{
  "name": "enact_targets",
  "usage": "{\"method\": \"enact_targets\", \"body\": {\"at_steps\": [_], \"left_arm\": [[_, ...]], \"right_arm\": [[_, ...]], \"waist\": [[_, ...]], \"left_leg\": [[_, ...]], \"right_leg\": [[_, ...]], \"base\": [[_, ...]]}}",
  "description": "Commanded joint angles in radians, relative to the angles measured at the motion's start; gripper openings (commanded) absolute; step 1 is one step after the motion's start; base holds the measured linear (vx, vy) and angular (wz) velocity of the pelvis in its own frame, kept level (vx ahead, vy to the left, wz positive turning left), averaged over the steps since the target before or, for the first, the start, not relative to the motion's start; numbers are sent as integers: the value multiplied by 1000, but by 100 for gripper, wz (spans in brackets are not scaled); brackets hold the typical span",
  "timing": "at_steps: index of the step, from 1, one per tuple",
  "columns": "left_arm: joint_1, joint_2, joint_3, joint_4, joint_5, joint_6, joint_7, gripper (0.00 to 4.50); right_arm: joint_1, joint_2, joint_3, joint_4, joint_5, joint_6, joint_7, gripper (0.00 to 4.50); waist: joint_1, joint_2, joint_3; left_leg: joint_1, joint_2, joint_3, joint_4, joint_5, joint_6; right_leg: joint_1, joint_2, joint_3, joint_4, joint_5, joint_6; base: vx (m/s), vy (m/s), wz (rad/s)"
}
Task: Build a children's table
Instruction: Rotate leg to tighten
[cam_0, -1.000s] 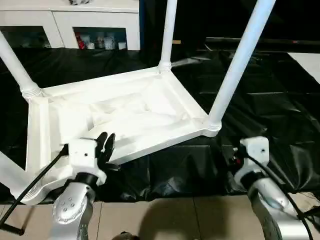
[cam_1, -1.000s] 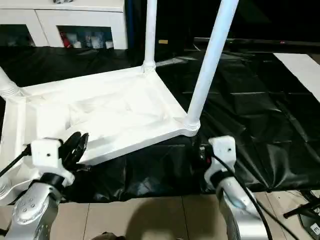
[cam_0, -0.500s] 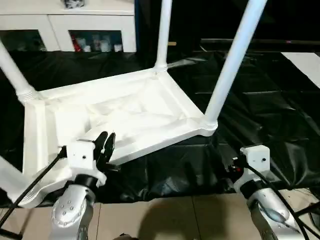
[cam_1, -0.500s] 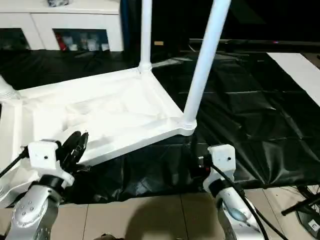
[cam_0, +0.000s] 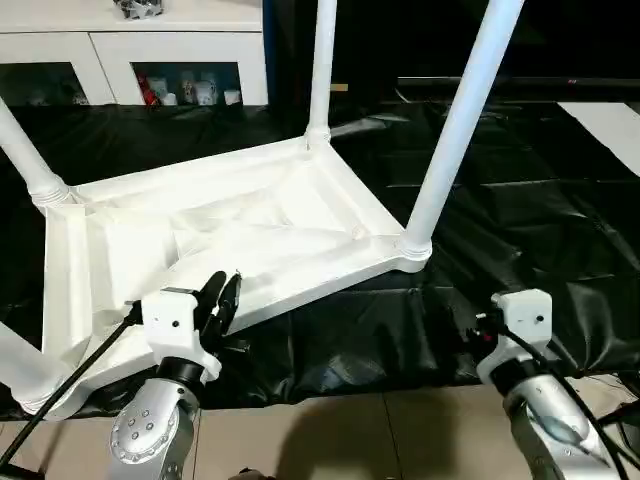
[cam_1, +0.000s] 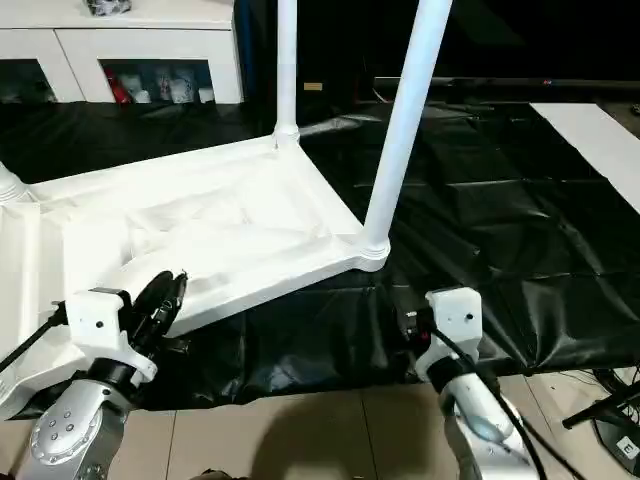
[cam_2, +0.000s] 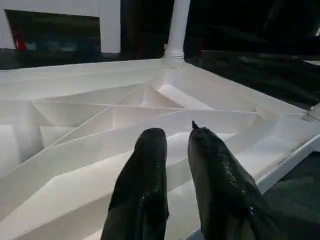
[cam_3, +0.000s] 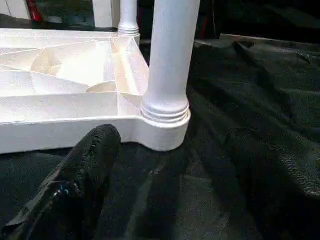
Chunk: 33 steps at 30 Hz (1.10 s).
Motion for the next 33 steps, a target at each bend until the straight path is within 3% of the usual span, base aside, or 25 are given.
{"method": "enact_targets", "body": {"at_steps": [1,7,9,12,16,17,19,22,23,24,25,26,27,28,29,31,32,33], "left_arm": [[-9,5,0,16,-1,-4,6,97],[-9,7,-2,42,-3,-25,4,97],[-24,6,-11,53,-1,-23,9,97],[-22,15,-26,44,2,-13,0,97],[-13,24,-28,40,-3,-12,-8,97],[-19,25,-25,43,-8,-6,-11,116],[-51,30,-26,52,-20,13,-22,132],[-163,53,-38,106,-46,60,-73,148],[-226,69,-48,152,-51,73,-107,176],[-255,79,-58,180,-43,81,-124,176],[-353,115,-93,276,-18,97,-180,176],[-361,118,-96,285,-16,97,-185,176],[-421,130,-109,346,-11,119,-214,176],[-471,134,-118,396,-8,136,-233,176],[-525,127,-129,448,-13,145,-261,176],[-589,121,-159,507,-7,162,-313,176],[-605,121,-174,520,-3,168,-332,176],[-652,117,-218,560,13,194,-375,176]], "right_arm": [[-6,-6,-16,15,8,-5,7,384],[-1,-1,5,18,2,-16,13,384],[-22,-16,10,40,-12,-29,16,384],[-27,-21,-1,44,-5,-28,18,384],[-22,-29,-6,50,-8,-30,21,384],[-25,-29,-8,50,-9,-25,20,384],[-44,-33,-9,50,-7,-11,20,384],[-118,-48,-6,77,-11,11,29,384],[-153,-56,-6,103,-13,11,35,384],[-165,-59,-7,114,-12,10,38,384],[-200,-69,-13,149,-7,6,47,384],[-203,-70,-14,152,-7,6,47,384],[-218,-77,-17,166,-2,9,54,384],[-225,-87,-20,172,3,16,63,384],[-224,-103,-21,173,2,22,75,384],[-223,-125,-28,174,-1,34,85,384],[-222,-131,-31,176,-1,37,85,384],[-217,-150,-47,177,3,47,90,384]], "waist": [[-1,-3,-39],[2,-5,-43],[1,8,-43],[2,-1,-41],[3,-1,-43],[2,-7,-43],[3,-3,-44],[3,5,-44],[5,-1,-43],[5,1,-44],[4,-14,-42],[12,-3,-44],[10,-9,-43],[10,-7,-44],[13,-5,-46],[15,0,-52],[17,2,-56],[19,1,-58]], "left_leg": [[24,133,-83,-97,-348,-47],[23,135,-83,-96,-312,-35],[25,134,-84,-97,-332,-47],[23,134,-86,-97,-347,-49],[25,134,-84,-95,-329,-43],[24,134,-83,-94,-323,-38],[24,132,-83,-94,-320,-38],[31,127,-83,-95,-336,-56],[30,126,-84,-94,-335,-60],[32,126,-83,-95,-335,-64],[32,125,-81,-95,-335,-61],[43,120,-79,-92,-334,-68],[28,128,-86,-95,-311,-75],[30,126,-84,-95,-304,-74],[41,125,-80,-92,-312,-80],[43,125,-81,-90,-302,-92],[35,129,-81,-88,-247,-76],[36,128,-79,-86,-224,-64]], "right_leg": [[22,-105,85,-84,-228,-139],[24,-105,84,-80,-208,-141],[23,-103,82,-81,-205,-143],[26,-107,84,-82,-225,-143],[25,-105,83,-82,-222,-141],[25,-106,84,-80,-221,-143],[24,-106,83,-81,-222,-147],[20,-99,80,-80,-232,-147],[21,-102,80,-78,-232,-149],[21,-102,79,-77,-235,-151],[19,-102,79,-82,-250,-146],[12,-103,81,-80,-269,-145],[29,-112,82,-74,-250,-148],[27,-110,82,-76,-250,-147],[18,-107,81,-76,-250,-149],[26,-110,81,-70,-207,-165],[35,-113,82,-60,-114,-189],[35,-115,82,-58,-81,-199]], "base": [[0,0,0],[0,0,0],[0,0,0],[0,0,0],[0,0,0],[0,0,0],[0,0,0],[0,0,0],[0,0,0],[0,0,0],[0,0,0],[0,0,0],[0,0,0],[0,0,0],[0,0,0],[0,0,0],[0,0,0],[0,0,0]]}}
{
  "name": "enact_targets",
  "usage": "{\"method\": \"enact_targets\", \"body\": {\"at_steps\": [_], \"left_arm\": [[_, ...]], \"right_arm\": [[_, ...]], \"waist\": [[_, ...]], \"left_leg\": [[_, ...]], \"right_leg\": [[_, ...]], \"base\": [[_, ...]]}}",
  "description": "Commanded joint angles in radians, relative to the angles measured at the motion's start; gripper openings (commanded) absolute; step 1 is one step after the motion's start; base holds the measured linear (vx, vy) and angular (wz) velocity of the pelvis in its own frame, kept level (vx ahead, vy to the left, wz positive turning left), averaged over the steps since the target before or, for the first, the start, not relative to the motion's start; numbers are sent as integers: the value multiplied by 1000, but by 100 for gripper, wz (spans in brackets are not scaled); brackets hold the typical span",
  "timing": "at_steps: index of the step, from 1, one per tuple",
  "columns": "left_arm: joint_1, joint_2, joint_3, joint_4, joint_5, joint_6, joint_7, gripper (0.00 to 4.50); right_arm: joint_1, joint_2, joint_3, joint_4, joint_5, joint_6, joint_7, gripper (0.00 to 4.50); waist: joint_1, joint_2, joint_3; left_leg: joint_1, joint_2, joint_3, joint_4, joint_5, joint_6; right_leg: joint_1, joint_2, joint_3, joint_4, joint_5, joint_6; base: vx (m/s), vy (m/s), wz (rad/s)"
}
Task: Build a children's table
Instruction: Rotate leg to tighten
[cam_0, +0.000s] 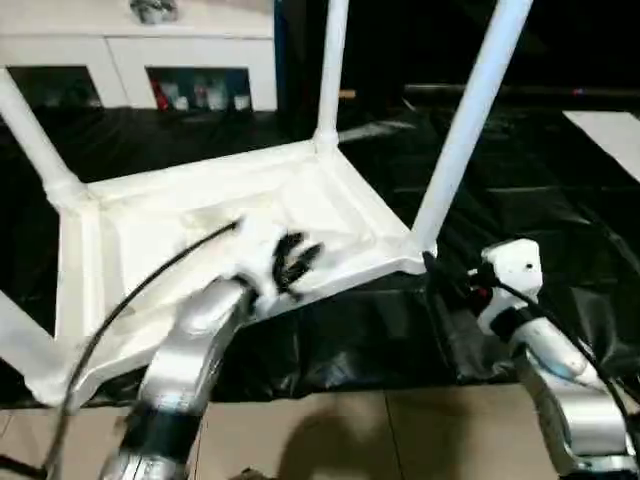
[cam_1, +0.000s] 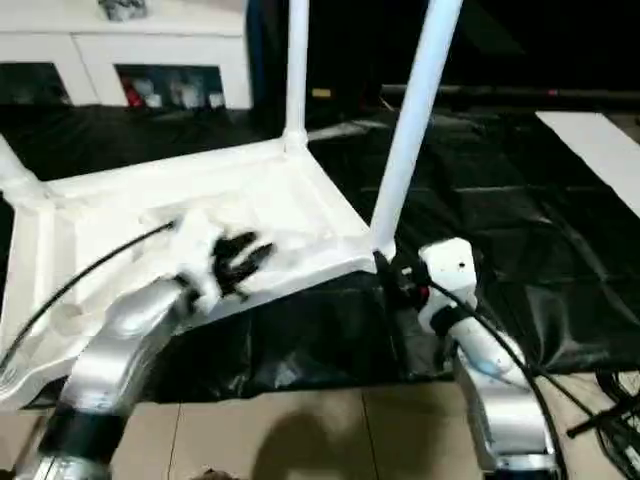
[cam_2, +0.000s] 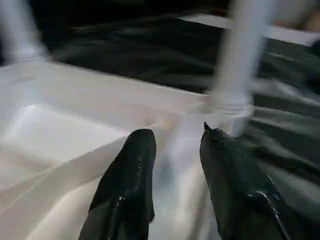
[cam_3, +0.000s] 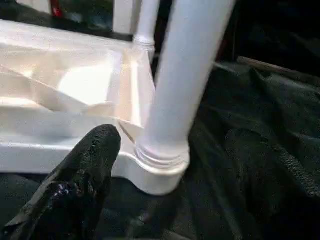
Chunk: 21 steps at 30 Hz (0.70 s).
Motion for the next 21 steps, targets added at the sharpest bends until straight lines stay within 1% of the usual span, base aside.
{"method": "enact_targets", "body": {"at_steps": [1,2,3,4,5,6,7,8,9,10,11,12,13,14,15,16,17,18,19,21], "left_arm": [[-32,-4,-52,40,24,34,-49,176],[-53,-7,-70,58,30,45,-61,176],[-75,-17,-81,84,37,58,-58,176],[-75,-17,-81,84,37,58,-58,176],[-98,-26,-94,115,48,52,-59,176],[-103,-28,-97,122,51,50,-60,176],[-130,-39,-111,158,59,60,-65,176],[-130,-39,-111,158,59,60,-65,176],[-171,-49,-128,221,69,61,-76,176],[-201,-53,-136,270,73,58,-87,176],[-205,-54,-137,277,74,58,-89,176],[-243,-57,-142,342,86,42,-86,176],[-276,-58,-145,400,102,27,-73,176],[-295,-58,-146,434,114,16,-62,176],[-308,-57,-147,456,123,8,-53,176],[-309,-57,-148,458,124,8,-53,176],[-322,-58,-148,483,129,-2,-47,173],[-332,-59,-149,502,131,-8,-49,173],[-344,-61,-151,526,133,-14,-52,173],[-362,-65,-157,566,139,-26,-59,173]], "right_arm": [[4,-23,-34,4,7,21,6,384],[7,-32,-42,4,11,25,9,384],[13,-44,-50,0,14,31,14,384],[13,-44,-50,0,14,31,14,384],[18,-55,-58,-5,20,40,24,384],[19,-58,-60,-5,21,42,26,384],[26,-73,-66,-12,31,60,44,384],[26,-73,-66,-12,31,60,44,384],[32,-88,-75,-14,51,82,67,384],[35,-97,-78,-14,63,95,81,384],[35,-98,-79,-14,65,96,83,384],[36,-107,-82,-13,73,110,94,384],[37,-116,-81,-12,74,118,101,384],[38,-119,-81,-12,76,126,104,384],[38,-121,-81,-12,77,132,107,384],[38,-121,-81,-12,78,132,107,384],[39,-119,-83,-13,88,142,112,411],[38,-118,-83,-13,91,147,115,411],[38,-118,-83,-14,95,152,118,411],[36,-118,-76,-16,93,159,119,436]], "waist": [[4,1,-63],[6,1,-62],[7,1,-62],[8,0,-61],[8,-2,-61],[9,0,-57],[8,1,-56],[8,1,-53],[8,4,-54],[6,2,-51],[7,3,-52],[10,3,-52],[9,4,-54],[8,6,-53],[9,3,-57],[9,3,-56],[9,2,-60],[10,3,-61],[10,2,-61],[14,2,-62]], "left_leg": [[24,126,-77,-85,-176,-44],[23,126,-76,-83,-163,-31],[17,127,-75,-80,-148,-1],[19,126,-74,-79,-152,4],[19,127,-74,-78,-161,8],[20,129,-76,-78,-198,9],[19,129,-77,-79,-207,8],[22,128,-75,-80,-224,5],[23,131,-79,-81,-245,-4],[25,127,-77,-82,-261,-4],[29,126,-78,-81,-279,-12],[28,129,-81,-82,-278,-17],[24,131,-84,-84,-267,-19],[23,129,-84,-84,-264,-18],[22,131,-84,-82,-248,-10],[19,130,-84,-82,-237,-4],[19,129,-81,-78,-211,9],[19,130,-81,-78,-202,14],[18,128,-79,-76,-183,29],[17,129,-78,-74,-171,43]], "right_leg": [[27,-114,78,-51,-33,-214],[28,-116,78,-51,-15,-223],[34,-122,79,-51,-7,-242],[33,-121,78,-54,-21,-244],[33,-123,78,-56,-38,-245],[33,-123,78,-67,-116,-240],[34,-123,78,-70,-138,-238],[29,-119,77,-75,-172,-231],[30,-121,77,-77,-213,-224],[26,-116,76,-84,-245,-215],[25,-117,76,-87,-279,-203],[26,-121,77,-86,-279,-201],[29,-121,76,-82,-256,-200],[27,-120,76,-84,-251,-201],[31,-125,77,-78,-209,-213],[31,-124,76,-78,-195,-218],[32,-124,76,-74,-156,-229],[33,-124,76,-70,-139,-236],[33,-124,75,-70,-118,-244],[34,-125,74,-69,-108,-251]], "base": [[0,0,0],[0,0,0],[0,0,0],[0,0,0],[0,0,0],[0,0,0],[0,0,0],[0,0,0],[0,0,0],[0,0,0],[0,0,0],[0,0,0],[0,0,0],[0,0,0],[0,0,0],[0,0,0],[0,0,0],[0,0,0],[0,0,0],[0,0,0]]}}
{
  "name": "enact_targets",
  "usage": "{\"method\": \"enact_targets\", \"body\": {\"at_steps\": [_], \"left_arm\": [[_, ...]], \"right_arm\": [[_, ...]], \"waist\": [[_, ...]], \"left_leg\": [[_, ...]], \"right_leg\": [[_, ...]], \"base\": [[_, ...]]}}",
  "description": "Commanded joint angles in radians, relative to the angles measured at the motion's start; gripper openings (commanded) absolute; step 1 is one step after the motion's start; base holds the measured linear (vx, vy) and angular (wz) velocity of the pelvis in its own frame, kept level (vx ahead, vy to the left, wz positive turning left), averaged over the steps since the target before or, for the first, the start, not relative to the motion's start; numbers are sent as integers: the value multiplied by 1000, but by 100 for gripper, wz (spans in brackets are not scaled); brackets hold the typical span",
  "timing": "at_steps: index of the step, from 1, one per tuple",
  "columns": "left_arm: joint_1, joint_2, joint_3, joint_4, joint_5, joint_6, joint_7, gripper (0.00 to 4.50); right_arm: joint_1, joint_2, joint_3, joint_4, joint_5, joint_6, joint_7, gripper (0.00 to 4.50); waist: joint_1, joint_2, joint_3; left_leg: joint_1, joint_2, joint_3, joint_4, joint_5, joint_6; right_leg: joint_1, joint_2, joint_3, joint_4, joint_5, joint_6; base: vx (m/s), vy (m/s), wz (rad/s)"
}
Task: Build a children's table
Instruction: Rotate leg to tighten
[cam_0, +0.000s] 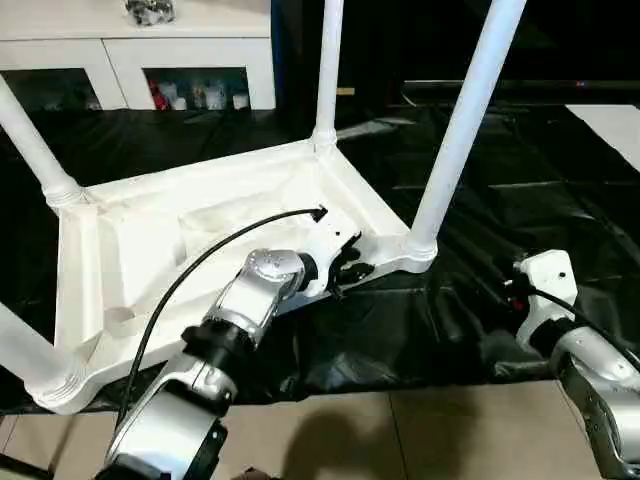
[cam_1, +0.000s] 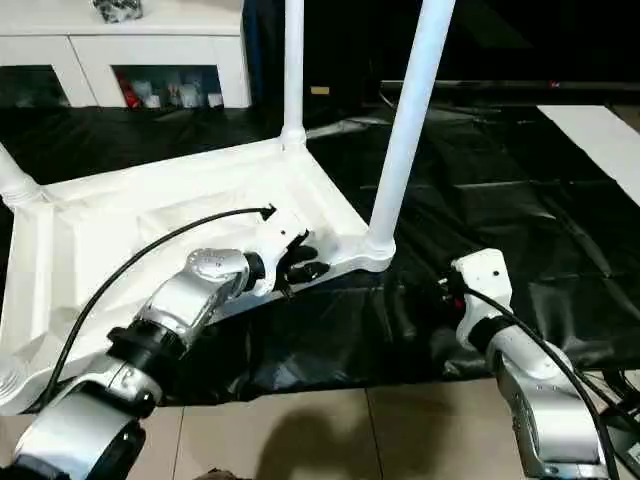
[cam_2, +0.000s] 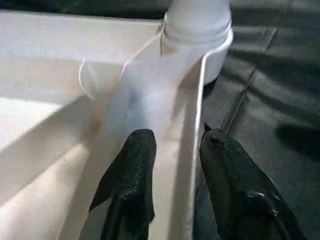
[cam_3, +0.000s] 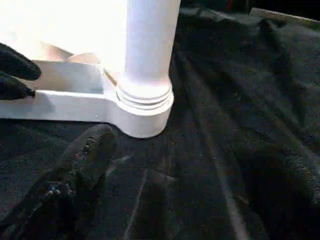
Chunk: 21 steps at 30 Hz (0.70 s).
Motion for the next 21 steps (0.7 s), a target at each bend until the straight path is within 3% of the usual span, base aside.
{"method": "enact_targets", "body": {"at_steps": [1,2,6,8,13,17,21], "left_arm": [[-20,-2,-8,18,11,-13,-1,173],[-43,-12,-15,65,20,-32,0,173],[-86,-25,-12,151,24,-69,-3,173],[-106,-32,-5,192,29,-90,-5,146],[-126,-32,-1,236,29,-117,-22,126],[-132,-28,-10,278,43,-147,-38,84],[-147,-31,-12,328,56,-176,-42,53]], "right_arm": [[0,-7,-10,-14,5,16,7,445],[-7,-6,-4,-10,-3,21,2,445],[-12,-13,0,-12,-3,33,0,445],[-9,-17,0,-19,0,39,-1,450],[1,-18,-2,-29,-1,45,-2,450],[-4,-18,-1,-24,-5,45,-3,450],[-9,-18,1,-21,-6,46,-3,450]], "waist": [[4,-10,-63],[5,-5,-62],[3,-6,-59],[4,-3,-57],[4,-5,-60],[3,-5,-58],[2,-3,-56]], "left_leg": [[18,128,-77,-74,-169,44],[19,131,-78,-76,-182,40],[25,132,-80,-80,-242,12],[25,131,-81,-81,-252,5],[18,131,-81,-79,-224,20],[19,130,-80,-79,-229,31],[21,133,-82,-82,-252,20]], "right_leg": [[35,-125,75,-70,-107,-251],[33,-125,74,-72,-125,-253],[31,-125,75,-82,-194,-241],[31,-127,76,-85,-204,-237],[36,-130,76,-78,-158,-249],[33,-130,75,-86,-202,-241],[30,-130,75,-87,-225,-234]], "base": [[0,0,0],[0,0,0],[0,0,0],[0,0,0],[0,0,0],[0,0,0],[0,0,0]]}}
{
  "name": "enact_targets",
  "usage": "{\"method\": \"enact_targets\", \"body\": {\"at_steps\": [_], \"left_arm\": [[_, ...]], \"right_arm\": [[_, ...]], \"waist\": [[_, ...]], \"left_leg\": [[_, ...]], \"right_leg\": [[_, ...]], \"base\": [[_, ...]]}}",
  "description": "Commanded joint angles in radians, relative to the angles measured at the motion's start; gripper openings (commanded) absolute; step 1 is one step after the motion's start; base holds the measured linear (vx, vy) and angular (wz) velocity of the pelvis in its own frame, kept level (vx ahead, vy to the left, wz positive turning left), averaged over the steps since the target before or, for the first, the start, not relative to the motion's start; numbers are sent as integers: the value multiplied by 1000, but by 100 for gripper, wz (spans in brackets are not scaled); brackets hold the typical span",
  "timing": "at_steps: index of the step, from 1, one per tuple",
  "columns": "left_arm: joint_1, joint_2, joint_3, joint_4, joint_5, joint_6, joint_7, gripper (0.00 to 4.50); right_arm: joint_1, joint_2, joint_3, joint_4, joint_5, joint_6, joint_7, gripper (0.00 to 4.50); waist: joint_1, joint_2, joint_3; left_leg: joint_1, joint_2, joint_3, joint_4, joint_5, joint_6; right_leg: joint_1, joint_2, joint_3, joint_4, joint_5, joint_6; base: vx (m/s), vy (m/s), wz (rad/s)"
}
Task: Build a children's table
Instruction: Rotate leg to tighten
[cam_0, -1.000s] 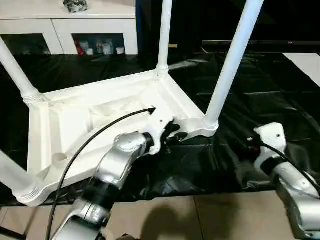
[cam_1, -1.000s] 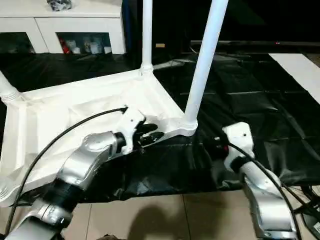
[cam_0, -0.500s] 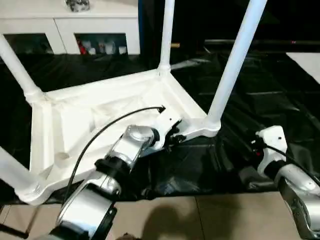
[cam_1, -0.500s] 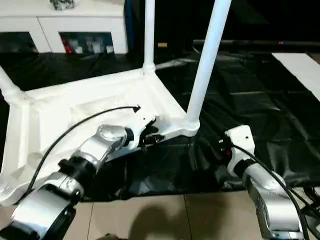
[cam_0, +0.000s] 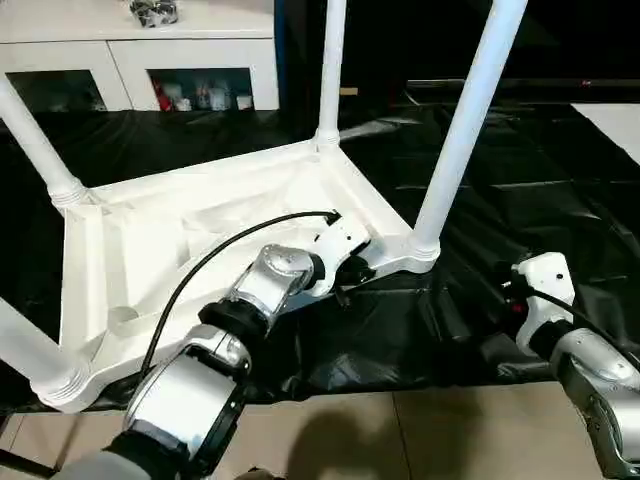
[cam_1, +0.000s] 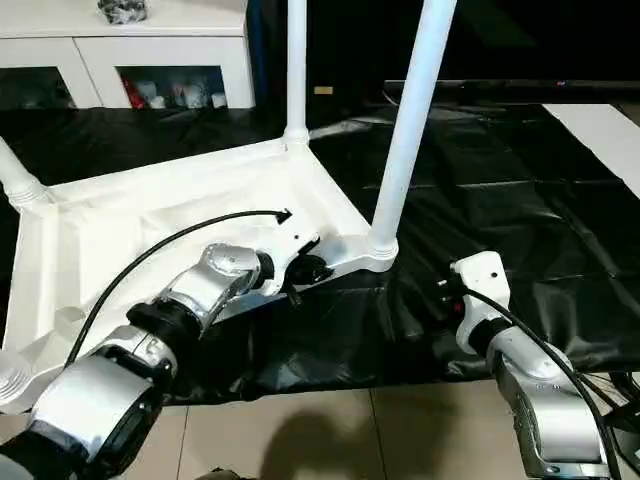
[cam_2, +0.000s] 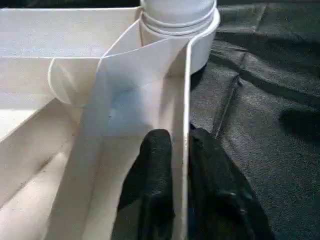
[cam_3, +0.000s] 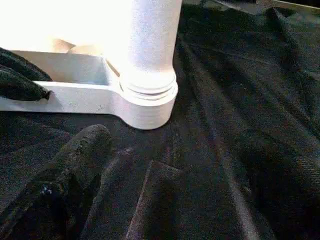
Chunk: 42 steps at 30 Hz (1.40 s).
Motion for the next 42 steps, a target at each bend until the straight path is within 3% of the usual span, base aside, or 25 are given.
{"method": "enact_targets", "body": {"at_steps": [1,6,10,13,18,19,26,28,31,33,36,37,38,39,42], "left_arm": [[-17,7,-5,33,18,-10,10,39],[-27,12,-18,59,34,-31,-11,6],[-27,27,-28,84,49,-63,-67,6],[-22,53,-22,85,46,-90,-116,6],[15,128,-7,20,16,-109,-247,6],[21,136,-7,14,14,-114,-261,6],[147,241,-17,-166,-14,-126,-399,6],[203,283,-23,-259,-27,-100,-449,6],[258,332,-26,-361,-44,-48,-503,6],[298,368,-23,-438,-51,-7,-516,6],[346,397,-18,-531,-62,42,-522,6],[361,402,-13,-562,-67,58,-519,6],[366,402,-10,-573,-70,64,-515,6],[383,405,-4,-607,-75,84,-507,6],[398,407,0,-639,-80,107,-498,6]], "right_arm": [[-8,-10,-1,-18,-6,11,-6,450],[-10,-11,3,-17,-8,10,-6,450],[-14,-11,7,-15,-8,-1,2,450],[-26,-13,4,-9,12,-20,31,450],[-43,-39,22,11,40,-66,129,450],[-44,-43,26,15,40,-71,139,450],[-64,-63,82,59,65,-117,288,450],[-70,-70,112,74,71,-134,351,450],[-75,-84,156,81,77,-143,426,450],[-101,-84,199,121,41,-171,446,450],[-143,-66,219,176,21,-196,456,450],[-160,-58,223,198,14,-203,457,450],[-168,-56,225,208,10,-206,458,450],[-195,-50,239,246,-13,-224,458,450],[-225,-45,259,287,-32,-242,467,450]], "waist": [[3,-14,-54],[3,-13,-52],[1,-7,-54],[-1,-6,-57],[-2,-7,-55],[-2,-2,-55],[2,2,-56],[2,-6,-53],[1,-1,-50],[0,-3,-51],[1,-4,-49],[-2,-8,-50],[-1,-5,-51],[-2,-14,-51],[1,-13,-52]], "left_leg": [[22,132,-82,-83,-263,15],[22,133,-84,-86,-283,7],[23,135,-86,-88,-283,1],[17,132,-83,-86,-250,19],[9,132,-81,-82,-217,49],[17,133,-79,-83,-224,46],[20,144,-81,-91,-251,9],[18,143,-79,-91,-256,8],[16,142,-78,-91,-244,14],[18,143,-78,-93,-246,2],[23,142,-76,-94,-258,-11],[16,141,-78,-95,-246,-12],[20,142,-78,-95,-244,-15],[22,140,-73,-92,-231,-13],[21,139,-72,-89,-204,-8]], "right_leg": [[28,-129,76,-88,-239,-231],[27,-131,76,-94,-286,-216],[26,-131,77,-91,-252,-220],[32,-133,77,-82,-175,-247],[37,-136,76,-80,-187,-254],[29,-130,75,-81,-196,-254],[27,-135,79,-69,-168,-274],[27,-138,81,-70,-183,-273],[24,-134,82,-71,-208,-265],[22,-131,80,-68,-217,-265],[17,-130,82,-71,-238,-260],[21,-131,81,-66,-225,-266],[19,-130,82,-64,-221,-267],[17,-129,82,-64,-211,-271],[18,-128,82,-60,-180,-275]], "base": [[0,0,0],[0,0,0],[0,0,0],[0,0,0],[0,0,0],[0,0,0],[0,0,0],[0,0,0],[0,0,0],[0,0,0],[0,0,0],[0,0,0],[0,0,0],[0,0,0],[0,0,0]]}}
